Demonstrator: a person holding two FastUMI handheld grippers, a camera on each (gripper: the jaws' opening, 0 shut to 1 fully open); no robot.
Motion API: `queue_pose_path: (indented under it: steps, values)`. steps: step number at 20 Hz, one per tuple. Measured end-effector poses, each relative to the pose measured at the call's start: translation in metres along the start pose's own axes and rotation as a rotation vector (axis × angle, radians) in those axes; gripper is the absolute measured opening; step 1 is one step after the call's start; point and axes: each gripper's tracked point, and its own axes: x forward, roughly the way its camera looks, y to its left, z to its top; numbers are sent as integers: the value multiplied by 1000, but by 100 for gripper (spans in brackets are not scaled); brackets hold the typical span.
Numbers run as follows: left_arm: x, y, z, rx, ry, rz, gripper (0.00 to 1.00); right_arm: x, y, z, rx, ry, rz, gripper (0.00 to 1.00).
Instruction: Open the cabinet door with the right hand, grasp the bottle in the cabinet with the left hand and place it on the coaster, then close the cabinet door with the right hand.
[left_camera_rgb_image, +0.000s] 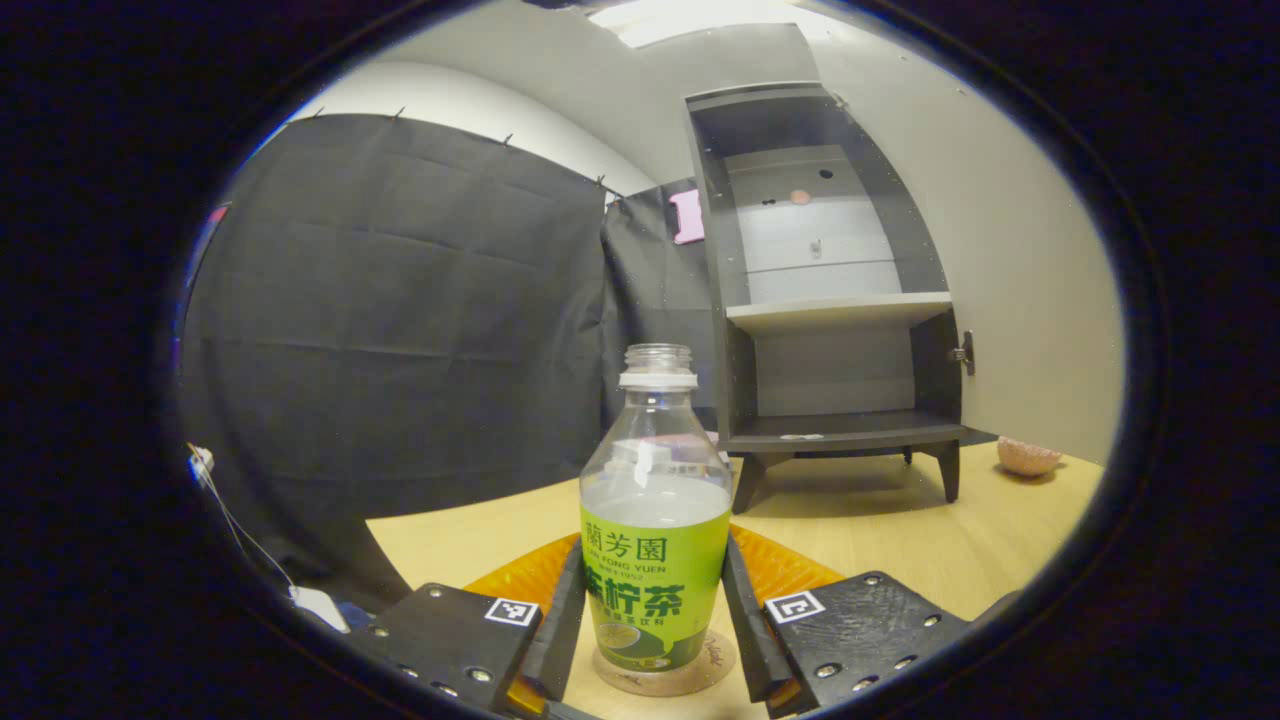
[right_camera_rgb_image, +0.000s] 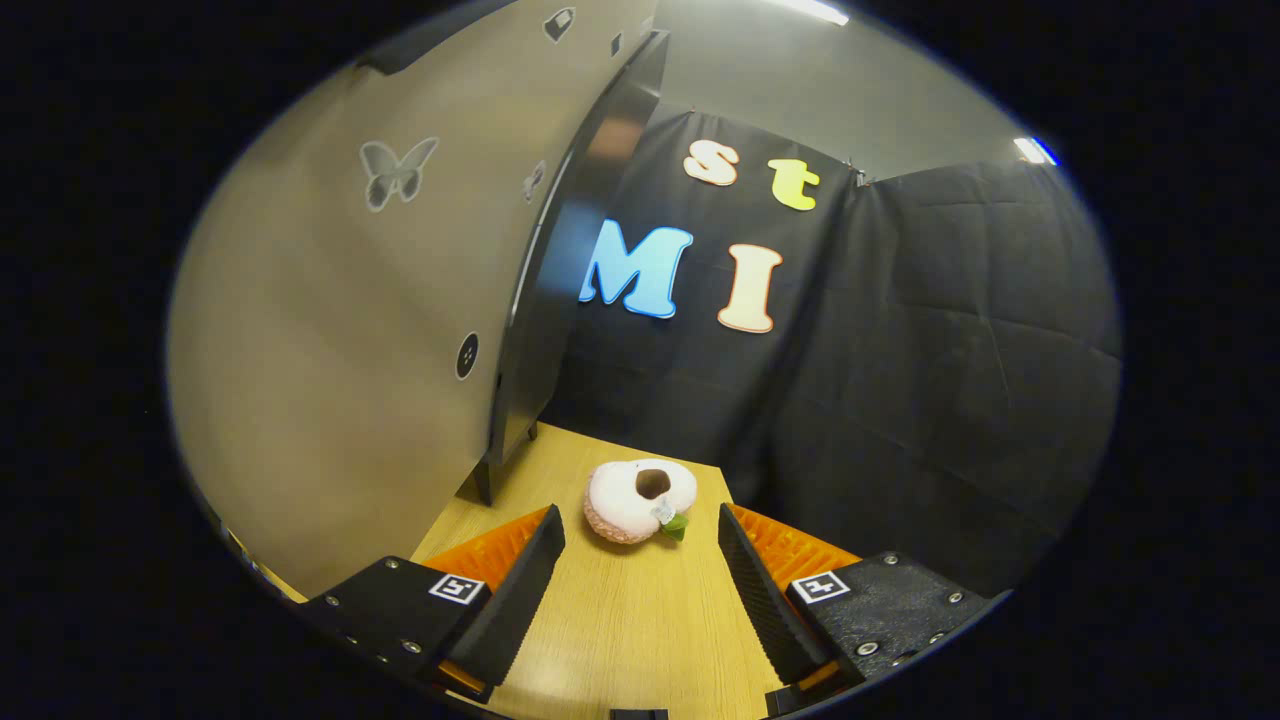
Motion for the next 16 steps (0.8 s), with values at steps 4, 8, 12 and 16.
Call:
queue_pose_path:
  steps: [4, 8, 12, 16]
  values:
    - [-1, -1, -6, -23, -8, -4, 68, 7, 12, 6, 37, 3, 30, 95]
    - [4, 1, -2, -41, -16, -13, 90, 11, 10, 10, 44, -2, 19, 95]
    - [2, -1, 21, -47, -42, -34, 92, 12, 2, 1, 65, 27, -2, 96]
    - [1, 3, 51, -45, -54, -51, 91, 4, -6, 4, 86, 28, -17, 95]
